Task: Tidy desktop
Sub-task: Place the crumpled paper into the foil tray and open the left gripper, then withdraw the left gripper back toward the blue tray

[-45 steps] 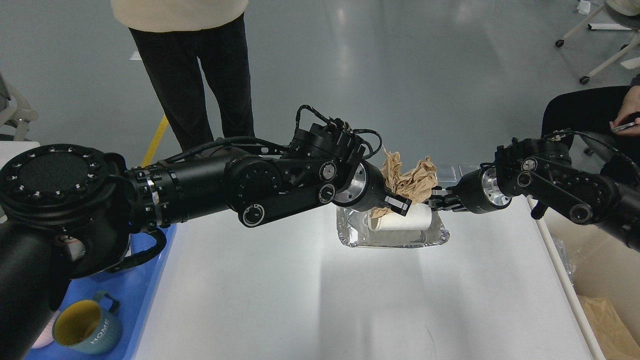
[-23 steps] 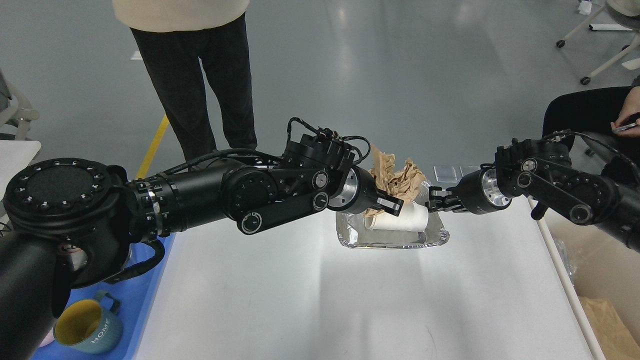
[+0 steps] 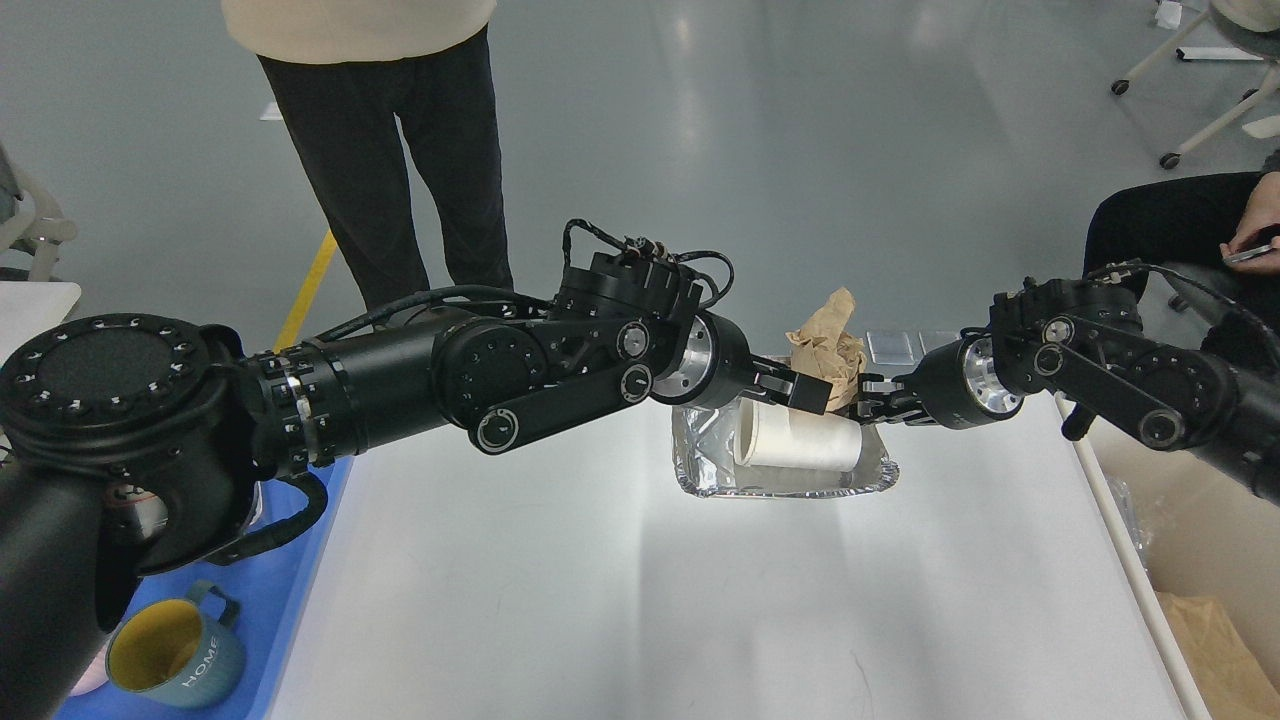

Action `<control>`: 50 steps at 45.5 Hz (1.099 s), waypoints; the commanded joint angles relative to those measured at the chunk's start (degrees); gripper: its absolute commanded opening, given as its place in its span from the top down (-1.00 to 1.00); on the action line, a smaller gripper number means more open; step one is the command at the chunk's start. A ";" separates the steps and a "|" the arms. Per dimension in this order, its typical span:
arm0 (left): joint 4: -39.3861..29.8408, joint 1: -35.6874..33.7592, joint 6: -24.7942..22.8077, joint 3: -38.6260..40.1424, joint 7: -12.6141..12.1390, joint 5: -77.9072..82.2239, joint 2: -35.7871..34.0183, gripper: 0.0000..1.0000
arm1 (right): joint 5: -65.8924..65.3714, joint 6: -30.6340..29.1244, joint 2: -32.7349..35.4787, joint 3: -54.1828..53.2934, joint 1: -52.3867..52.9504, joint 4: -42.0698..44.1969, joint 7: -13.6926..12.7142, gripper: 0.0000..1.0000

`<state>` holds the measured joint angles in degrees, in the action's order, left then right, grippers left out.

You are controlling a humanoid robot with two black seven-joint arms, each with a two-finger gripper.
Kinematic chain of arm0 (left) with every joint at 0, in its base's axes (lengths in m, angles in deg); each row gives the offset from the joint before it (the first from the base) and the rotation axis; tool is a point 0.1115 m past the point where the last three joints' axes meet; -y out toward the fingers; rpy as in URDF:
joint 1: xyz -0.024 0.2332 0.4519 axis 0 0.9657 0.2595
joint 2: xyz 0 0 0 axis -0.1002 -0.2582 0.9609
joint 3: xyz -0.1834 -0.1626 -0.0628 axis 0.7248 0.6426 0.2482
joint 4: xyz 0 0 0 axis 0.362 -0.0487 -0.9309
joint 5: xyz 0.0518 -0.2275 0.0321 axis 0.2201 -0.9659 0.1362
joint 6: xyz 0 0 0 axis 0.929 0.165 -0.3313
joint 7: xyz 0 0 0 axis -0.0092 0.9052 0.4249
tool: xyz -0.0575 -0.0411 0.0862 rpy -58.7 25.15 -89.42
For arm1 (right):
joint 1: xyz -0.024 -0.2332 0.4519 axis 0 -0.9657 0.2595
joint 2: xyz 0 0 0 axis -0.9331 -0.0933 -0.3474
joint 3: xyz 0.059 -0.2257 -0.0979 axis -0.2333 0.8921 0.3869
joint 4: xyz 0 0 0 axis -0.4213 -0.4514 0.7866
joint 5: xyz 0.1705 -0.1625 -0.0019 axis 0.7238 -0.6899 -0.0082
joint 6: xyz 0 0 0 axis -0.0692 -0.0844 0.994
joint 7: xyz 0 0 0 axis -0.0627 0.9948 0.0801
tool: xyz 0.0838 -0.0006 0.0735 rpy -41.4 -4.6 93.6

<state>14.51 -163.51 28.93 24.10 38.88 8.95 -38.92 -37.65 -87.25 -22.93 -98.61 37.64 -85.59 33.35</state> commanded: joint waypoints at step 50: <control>0.96 17.45 -0.72 41.59 7.11 -20.64 -23.30 -0.93 | 0.00 -0.09 0.97 0.00 -0.10 0.18 0.00 1.00</control>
<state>14.57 -153.20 29.22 58.47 41.61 -6.76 -57.19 -37.65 -87.34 -22.17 -98.61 37.56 -85.45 33.35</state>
